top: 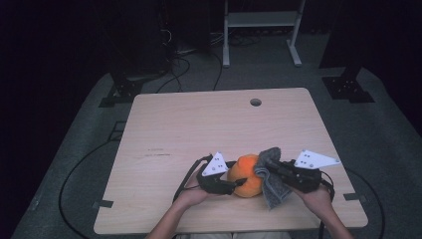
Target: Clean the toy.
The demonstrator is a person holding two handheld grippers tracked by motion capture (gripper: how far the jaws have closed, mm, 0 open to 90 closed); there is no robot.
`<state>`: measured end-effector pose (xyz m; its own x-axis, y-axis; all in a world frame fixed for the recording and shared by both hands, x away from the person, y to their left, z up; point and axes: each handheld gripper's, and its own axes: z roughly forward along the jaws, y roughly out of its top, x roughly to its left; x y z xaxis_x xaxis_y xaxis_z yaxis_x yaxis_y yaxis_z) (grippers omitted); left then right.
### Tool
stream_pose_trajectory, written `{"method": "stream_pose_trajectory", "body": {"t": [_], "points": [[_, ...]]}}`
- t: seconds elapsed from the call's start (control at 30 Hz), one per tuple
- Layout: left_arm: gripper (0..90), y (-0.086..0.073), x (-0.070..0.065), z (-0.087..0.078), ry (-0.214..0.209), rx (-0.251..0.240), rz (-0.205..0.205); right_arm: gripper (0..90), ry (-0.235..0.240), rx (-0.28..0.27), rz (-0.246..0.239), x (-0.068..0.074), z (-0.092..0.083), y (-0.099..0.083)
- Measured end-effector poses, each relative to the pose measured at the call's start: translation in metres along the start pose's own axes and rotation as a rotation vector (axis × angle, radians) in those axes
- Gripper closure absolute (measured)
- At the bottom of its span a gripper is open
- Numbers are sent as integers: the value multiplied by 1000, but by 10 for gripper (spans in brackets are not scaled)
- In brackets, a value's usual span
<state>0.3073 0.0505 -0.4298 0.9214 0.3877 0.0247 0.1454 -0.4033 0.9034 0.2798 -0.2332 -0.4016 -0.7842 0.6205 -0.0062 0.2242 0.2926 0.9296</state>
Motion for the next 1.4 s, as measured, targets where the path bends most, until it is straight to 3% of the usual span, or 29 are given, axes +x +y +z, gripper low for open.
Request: {"method": "stream_pose_trajectory", "body": {"t": [0.1, 0.2, 0.27, 0.33, 0.4, 0.47, 0.53, 0.57, 0.6, 0.63, 0.7, 0.77, 0.8, 0.87, 0.9, 1.0, 1.2, 1.3, 1.4], "points": [[387, 0, -2, 0, 1, 2, 1, 797, 55, -21, -61, 21, 8, 13], [395, -1, -3, -2, -2, 9, 5, 797, 57, -3, -114, 35, 18, 22], [400, -3, -1, -4, -4, 13, -2, 797, 48, 0, -113, 32, 21, 22], [404, -4, -1, -4, -10, 8, -8, 797, 22, 1, -80, 21, 20, 19], [404, -5, -1, -4, -14, 7, -12, 797, -46, 4, -54, 9, 17, 13], [389, -4, -1, -4, -37, 0, -10, 797, -52, 10, -20, 2, 15, 7], [284, -1, -2, -4, -30, 4, -19, 797, -43, 9, -11, 3, 13, 2], [191, 2, -1, -1, -13, 29, -39, 798, -39, 11, -17, 5, 12, 1], [117, 2, -1, 1, -13, 48, -47, 798, -27, 5, -22, 9, 10, 1], [102, 2, -2, 2, -31, 58, -50, 798, -20, 5, -21, 11, 8, 0], [196, -1, -8, 3, -69, 46, -5, 797, 4, 2, -43, 19, 3, 3], [279, -3, -17, 3, -83, 36, 87, 797, 65, -15, -55, 29, -1, 10], [301, -3, -20, 4, -90, 40, 108, 798, 85, -17, -67, 34, -2, 15], [325, -4, -29, 5, -96, 60, 194, 798, 103, -10, -104, 40, 0, 23], [330, -4, -31, 5, -90, 65, 212, 798, 102, 4, -115, 40, 1, 25], [350, -6, -31, 2, -98, 70, 214, 798, 114, 17, -81, 32, 4, 19], [348, -6, -33, 2, -106, 71, 230, 798, 8, 48, 14, -4, -8, -5], [344, -6, -37, 4, -112, 70, 278, 798, 15, 55, 51, -10, -17, -10], [331, -4, -42, 5, -106, 76, 324, 797, 77, 53, 30, 0, -20, 2]]}}
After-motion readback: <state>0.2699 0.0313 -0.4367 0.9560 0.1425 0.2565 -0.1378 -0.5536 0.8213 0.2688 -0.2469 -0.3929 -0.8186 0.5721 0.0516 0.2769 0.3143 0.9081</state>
